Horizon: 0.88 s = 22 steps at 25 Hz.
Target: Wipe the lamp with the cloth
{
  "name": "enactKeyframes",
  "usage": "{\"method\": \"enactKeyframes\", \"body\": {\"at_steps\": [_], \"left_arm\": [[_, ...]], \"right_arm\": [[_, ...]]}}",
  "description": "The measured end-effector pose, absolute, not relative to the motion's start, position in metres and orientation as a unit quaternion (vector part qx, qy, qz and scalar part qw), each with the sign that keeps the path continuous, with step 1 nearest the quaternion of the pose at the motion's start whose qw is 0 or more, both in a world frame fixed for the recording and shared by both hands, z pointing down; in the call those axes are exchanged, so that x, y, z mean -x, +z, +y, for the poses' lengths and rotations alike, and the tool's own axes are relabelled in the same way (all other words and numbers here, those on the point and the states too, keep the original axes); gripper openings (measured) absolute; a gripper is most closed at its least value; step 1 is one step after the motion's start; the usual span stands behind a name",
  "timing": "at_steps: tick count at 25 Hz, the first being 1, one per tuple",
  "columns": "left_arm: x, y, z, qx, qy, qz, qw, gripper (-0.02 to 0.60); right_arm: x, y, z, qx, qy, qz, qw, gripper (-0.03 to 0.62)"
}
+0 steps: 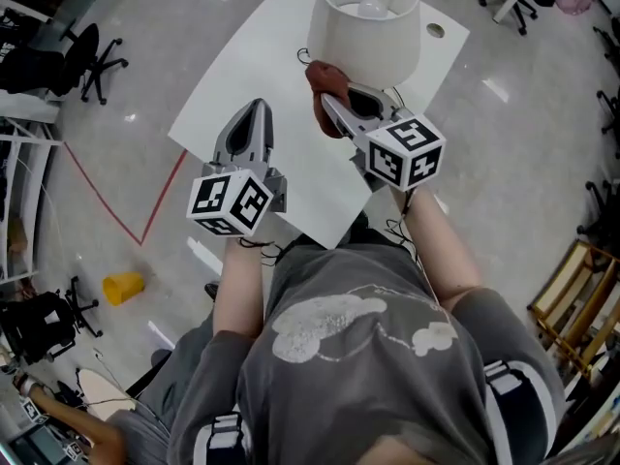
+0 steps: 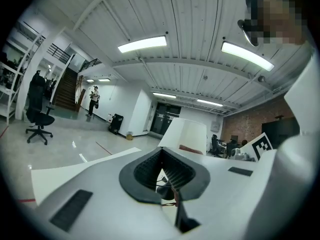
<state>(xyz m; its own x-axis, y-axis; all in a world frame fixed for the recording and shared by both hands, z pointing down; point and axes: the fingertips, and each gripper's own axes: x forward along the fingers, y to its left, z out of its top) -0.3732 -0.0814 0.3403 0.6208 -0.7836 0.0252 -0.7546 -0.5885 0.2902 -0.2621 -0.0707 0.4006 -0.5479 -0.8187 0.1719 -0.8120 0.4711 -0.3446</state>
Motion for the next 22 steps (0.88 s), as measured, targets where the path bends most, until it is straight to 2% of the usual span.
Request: {"method": "enactKeyframes", "body": {"at_steps": [17,22], "left_arm": [[0.383,0.291,-0.155,-0.929,-0.089,-0.34,0.117,0.008],[0.38,0.28,-0.174,-0.938,-0.095,-0.314,0.111,0.008]], "right_arm": [[0.277,0.278,-0.132,0.572,-0.105,0.81,0.078,0.091],[0.264,0.267,-0.155,0.616,-0.106,0.775,0.094,0.091]]}}
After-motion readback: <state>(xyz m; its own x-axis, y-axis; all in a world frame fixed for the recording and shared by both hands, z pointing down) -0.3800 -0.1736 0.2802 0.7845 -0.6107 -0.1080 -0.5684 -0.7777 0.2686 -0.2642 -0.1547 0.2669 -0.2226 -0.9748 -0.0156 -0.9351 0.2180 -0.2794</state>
